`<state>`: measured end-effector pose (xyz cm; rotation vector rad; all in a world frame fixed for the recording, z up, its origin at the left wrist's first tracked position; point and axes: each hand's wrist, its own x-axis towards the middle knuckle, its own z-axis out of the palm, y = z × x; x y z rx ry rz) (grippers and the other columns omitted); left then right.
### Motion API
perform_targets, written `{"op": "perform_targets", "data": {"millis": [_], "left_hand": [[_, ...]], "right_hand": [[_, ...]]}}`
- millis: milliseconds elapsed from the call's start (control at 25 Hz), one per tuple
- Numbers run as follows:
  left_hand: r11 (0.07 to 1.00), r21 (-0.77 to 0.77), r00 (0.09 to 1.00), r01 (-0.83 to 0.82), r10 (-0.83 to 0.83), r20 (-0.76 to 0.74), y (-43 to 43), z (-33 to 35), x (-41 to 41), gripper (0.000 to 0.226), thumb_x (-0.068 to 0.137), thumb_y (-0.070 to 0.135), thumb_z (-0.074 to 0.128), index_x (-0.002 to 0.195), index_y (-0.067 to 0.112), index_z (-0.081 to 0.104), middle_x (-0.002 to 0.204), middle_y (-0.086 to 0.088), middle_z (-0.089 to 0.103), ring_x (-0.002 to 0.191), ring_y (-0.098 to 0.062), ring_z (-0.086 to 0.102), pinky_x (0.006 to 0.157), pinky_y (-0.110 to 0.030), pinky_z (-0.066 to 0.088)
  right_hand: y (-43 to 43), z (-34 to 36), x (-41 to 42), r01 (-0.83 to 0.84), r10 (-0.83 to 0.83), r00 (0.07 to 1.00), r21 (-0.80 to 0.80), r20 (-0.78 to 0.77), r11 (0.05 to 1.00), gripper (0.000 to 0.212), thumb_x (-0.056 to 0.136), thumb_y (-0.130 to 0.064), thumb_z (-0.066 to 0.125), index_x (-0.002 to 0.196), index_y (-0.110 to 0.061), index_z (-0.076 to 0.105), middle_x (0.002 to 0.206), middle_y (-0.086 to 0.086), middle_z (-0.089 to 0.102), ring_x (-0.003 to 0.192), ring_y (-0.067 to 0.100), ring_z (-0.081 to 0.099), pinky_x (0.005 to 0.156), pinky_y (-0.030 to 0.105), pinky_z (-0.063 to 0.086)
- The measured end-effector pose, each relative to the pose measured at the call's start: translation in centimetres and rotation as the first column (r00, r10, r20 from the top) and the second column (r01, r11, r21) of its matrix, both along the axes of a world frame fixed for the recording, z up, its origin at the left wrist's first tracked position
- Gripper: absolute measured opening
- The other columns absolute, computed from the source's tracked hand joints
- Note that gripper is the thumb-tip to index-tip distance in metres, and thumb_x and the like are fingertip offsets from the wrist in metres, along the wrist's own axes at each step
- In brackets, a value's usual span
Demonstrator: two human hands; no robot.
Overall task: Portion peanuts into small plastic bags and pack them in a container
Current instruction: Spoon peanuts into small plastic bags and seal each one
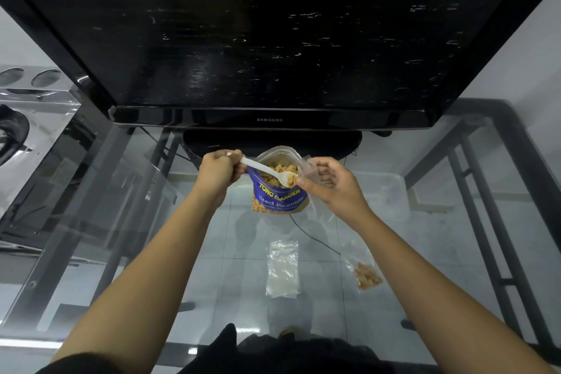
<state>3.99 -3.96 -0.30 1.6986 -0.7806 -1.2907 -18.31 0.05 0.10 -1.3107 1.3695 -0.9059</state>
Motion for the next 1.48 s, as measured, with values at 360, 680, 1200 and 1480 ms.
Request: {"op": "perform_targets", "data": {"millis": [360,680,1200,1480], "left_hand": [[0.990,-0.042,0.988,-0.137,0.134,-0.083,-1.0,2.0,2.3,0.021,0.094,0.010,0.046,0.075,0.011,0.056,0.062,-0.004,0.048,0.054,-0.010,0.042,0.052,-0.019,0.036],[0.935,-0.332,0.939,0.128,-0.006,0.345,-0.8,8.5,0.7,0.022,0.092,0.022,0.051,0.073,0.019,0.062,0.063,0.003,0.060,0.059,-0.008,0.053,0.060,-0.020,0.043],[0.814,-0.331,0.723,0.478,-0.151,0.674,0.3,3.6,-0.3,0.016,0.093,0.019,0.054,0.084,0.013,0.066,0.065,0.004,0.060,0.056,0.000,0.051,0.058,-0.012,0.039],[0.979,-0.084,0.915,0.185,-0.140,0.379,-0.2,2.3,-2.2,0.020,0.093,0.021,0.053,0.079,0.013,0.065,0.064,0.003,0.062,0.057,-0.009,0.055,0.051,-0.025,0.043]], "right_hand": [[-1.4,1.6,0.5,-0.162,0.000,0.825,-0.236,-0.565,0.958,0.053,0.066,-0.047,0.076,0.111,-0.026,0.057,0.101,-0.012,0.055,0.092,0.008,0.055,0.072,0.027,0.048],[-1.7,1.6,3.9,0.015,-0.079,0.956,-0.223,-0.282,0.975,0.050,0.066,-0.042,0.079,0.109,-0.027,0.058,0.102,-0.014,0.059,0.093,0.005,0.055,0.069,0.016,0.046],[-0.2,0.4,1.9,0.217,-0.217,0.976,-0.138,0.012,0.966,0.042,0.071,-0.032,0.078,0.107,-0.025,0.057,0.095,-0.018,0.060,0.088,-0.002,0.057,0.065,0.005,0.046],[0.3,-1.8,0.6,0.183,-0.184,0.983,-0.045,-0.015,0.982,0.045,0.074,-0.038,0.075,0.112,-0.019,0.059,0.106,-0.008,0.066,0.098,0.006,0.061,0.065,0.011,0.053]]}}
